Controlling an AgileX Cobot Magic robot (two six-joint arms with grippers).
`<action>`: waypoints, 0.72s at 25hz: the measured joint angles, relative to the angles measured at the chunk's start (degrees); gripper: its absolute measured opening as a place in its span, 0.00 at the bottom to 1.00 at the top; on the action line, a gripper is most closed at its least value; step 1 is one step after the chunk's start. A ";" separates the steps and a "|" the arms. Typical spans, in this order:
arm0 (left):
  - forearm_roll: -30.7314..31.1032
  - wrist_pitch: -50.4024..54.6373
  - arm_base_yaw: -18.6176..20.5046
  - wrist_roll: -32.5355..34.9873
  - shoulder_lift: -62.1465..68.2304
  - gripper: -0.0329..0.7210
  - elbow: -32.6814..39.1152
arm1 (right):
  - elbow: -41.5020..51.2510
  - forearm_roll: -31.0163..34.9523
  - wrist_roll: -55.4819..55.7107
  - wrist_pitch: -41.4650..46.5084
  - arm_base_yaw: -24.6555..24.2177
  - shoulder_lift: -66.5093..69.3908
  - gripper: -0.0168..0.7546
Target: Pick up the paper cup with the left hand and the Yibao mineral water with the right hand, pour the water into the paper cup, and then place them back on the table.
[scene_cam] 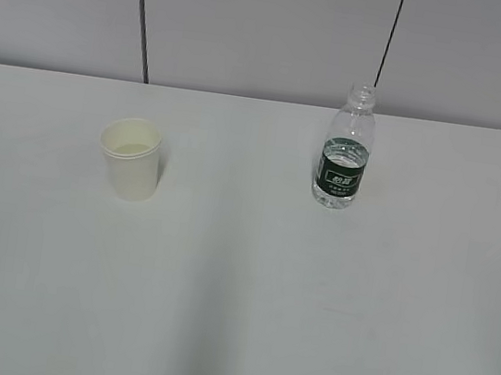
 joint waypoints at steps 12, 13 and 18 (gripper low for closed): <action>-0.22 0.39 2.92 0.00 -2.76 0.69 0.00 | 0.00 0.00 0.00 0.00 -2.62 -2.31 0.76; -0.22 0.39 2.92 0.00 -2.76 0.69 0.00 | 0.00 0.00 0.00 0.00 -2.62 -2.31 0.76; -0.22 0.39 2.92 0.00 -2.76 0.69 0.00 | 0.00 0.00 0.00 0.00 -2.62 -2.31 0.76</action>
